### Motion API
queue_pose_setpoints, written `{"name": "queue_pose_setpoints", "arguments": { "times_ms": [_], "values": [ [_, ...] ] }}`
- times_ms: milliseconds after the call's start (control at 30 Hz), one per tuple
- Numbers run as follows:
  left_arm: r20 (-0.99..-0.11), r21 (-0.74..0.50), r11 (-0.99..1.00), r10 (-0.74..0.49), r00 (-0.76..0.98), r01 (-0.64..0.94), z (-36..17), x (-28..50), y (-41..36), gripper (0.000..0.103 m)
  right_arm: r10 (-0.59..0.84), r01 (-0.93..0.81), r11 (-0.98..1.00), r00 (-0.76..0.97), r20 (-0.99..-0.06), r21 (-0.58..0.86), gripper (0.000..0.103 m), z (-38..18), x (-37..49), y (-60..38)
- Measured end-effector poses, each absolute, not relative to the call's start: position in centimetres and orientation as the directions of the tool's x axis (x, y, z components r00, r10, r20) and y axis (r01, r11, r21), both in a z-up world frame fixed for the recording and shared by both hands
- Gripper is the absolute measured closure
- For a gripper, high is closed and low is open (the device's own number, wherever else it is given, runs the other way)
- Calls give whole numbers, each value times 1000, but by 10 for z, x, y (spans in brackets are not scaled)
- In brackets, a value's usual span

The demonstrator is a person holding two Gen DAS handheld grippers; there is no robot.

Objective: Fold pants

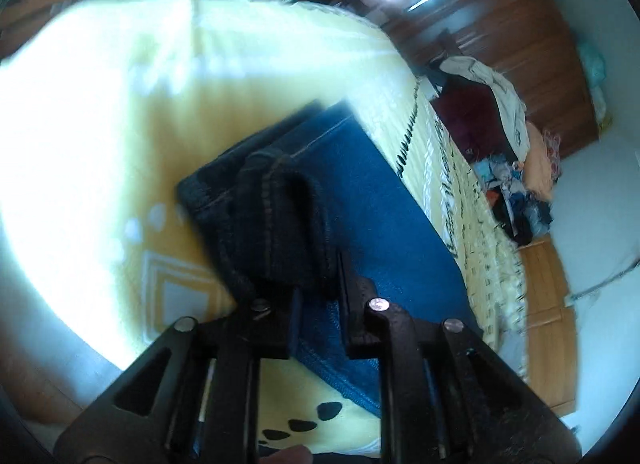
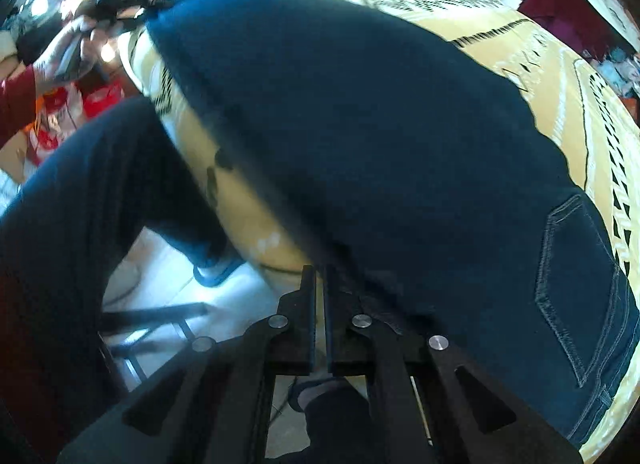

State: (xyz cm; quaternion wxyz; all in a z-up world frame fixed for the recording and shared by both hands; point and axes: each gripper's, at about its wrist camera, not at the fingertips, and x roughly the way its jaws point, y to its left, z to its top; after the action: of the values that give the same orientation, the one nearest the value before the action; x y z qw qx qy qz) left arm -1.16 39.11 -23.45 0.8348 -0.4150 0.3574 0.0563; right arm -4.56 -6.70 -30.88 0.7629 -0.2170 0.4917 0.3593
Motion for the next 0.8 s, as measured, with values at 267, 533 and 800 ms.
{"name": "queue_pose_setpoints", "arguments": {
  "times_ms": [267, 533, 800],
  "values": [
    [-649, -637, 684, -225, 727, -356, -227, 23, 382, 51, 342, -746, 662, 395, -852, -80, 82, -273, -46, -55],
    [-639, -635, 689, -213, 739, -350, -217, 15, 385, 89, 345, -778, 615, 408, -845, -125, 80, -288, -45, -25],
    [-663, -624, 692, -222, 715, -363, -231, 4, 392, 87, 315, -788, 587, 435, -844, -187, 69, -301, -48, -13]
  ]
}}
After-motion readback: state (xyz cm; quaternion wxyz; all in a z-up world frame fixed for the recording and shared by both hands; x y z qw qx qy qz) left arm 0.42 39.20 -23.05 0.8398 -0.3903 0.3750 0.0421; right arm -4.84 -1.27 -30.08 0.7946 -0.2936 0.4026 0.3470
